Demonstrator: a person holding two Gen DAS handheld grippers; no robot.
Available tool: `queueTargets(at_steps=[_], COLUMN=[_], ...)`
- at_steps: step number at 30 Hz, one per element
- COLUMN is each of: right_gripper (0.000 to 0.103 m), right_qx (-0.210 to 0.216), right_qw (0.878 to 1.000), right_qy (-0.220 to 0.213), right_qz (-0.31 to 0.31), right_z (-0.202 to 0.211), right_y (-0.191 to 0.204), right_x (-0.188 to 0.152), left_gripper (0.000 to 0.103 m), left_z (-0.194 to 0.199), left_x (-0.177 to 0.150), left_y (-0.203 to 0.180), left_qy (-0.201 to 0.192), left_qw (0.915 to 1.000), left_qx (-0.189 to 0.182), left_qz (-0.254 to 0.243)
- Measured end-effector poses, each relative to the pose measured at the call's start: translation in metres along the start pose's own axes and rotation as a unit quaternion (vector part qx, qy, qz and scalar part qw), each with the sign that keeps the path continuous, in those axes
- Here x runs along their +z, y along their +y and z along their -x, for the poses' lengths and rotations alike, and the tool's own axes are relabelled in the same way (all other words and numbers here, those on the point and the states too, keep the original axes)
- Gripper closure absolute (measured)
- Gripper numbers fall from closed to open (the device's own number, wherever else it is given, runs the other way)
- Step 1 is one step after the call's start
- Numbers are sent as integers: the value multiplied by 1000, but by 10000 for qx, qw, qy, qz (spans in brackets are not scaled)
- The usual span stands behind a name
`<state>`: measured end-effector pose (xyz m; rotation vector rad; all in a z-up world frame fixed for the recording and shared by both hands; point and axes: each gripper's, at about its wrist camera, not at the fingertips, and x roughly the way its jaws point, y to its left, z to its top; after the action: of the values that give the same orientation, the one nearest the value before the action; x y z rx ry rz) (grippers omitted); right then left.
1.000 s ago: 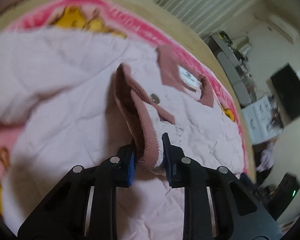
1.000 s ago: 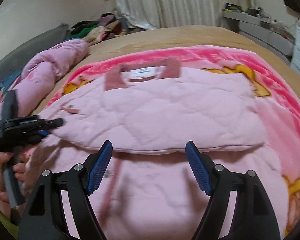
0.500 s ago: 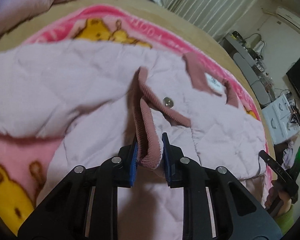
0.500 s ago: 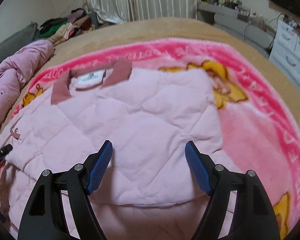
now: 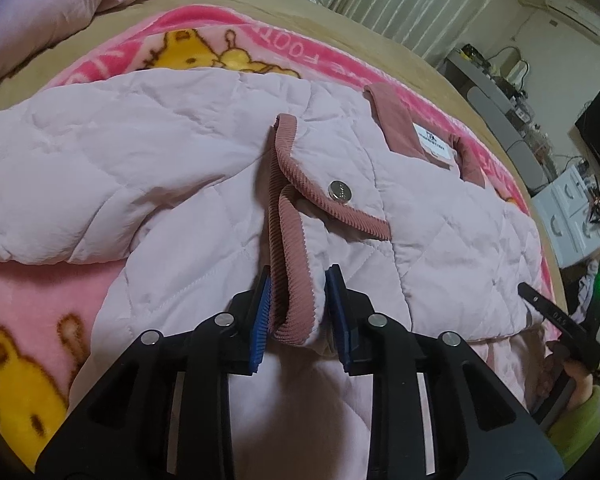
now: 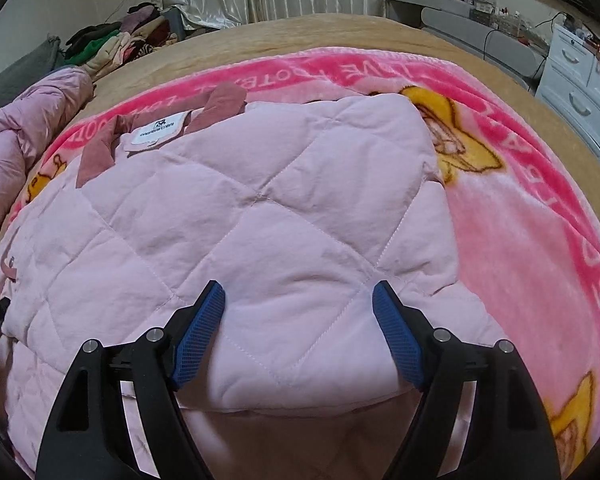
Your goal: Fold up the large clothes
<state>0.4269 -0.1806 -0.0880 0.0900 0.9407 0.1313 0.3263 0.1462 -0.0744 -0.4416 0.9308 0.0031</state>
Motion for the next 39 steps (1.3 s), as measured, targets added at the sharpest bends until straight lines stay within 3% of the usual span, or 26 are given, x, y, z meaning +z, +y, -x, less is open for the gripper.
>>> queueTargets(at_steps=[6,10,15,17,20,39], right_gripper=[23,9,9,6,4,4], right_qx=[-11,285,388,447,487,724], right_qw=[10000,9991,9987,9984,9980,9946], right_qy=[-59,-210,-221,-222,-264,-739], right_qz=[-11,-249,-252,-256,-287,-104], right_z=[9,25,38,44,51,106], right_y=[3,-1,1,2,3,51], right_x=[-2,-4,-10,-12,-15,-25], left_gripper=[78,57,37,19,9,9], left_z=[4,14,31,37,47,89], left_x=[-1,0,0,0,-2,-10], left_y=[-4,-8,-18,-21,-23,17], left_qy=[10,-36,-161,-215,-310,-382], left_qw=[9998,9995,9987,9985,9981,9955], left_qx=[180,257,392,416,458,852], left_qz=[-112,-191,-274,-294,-269,150])
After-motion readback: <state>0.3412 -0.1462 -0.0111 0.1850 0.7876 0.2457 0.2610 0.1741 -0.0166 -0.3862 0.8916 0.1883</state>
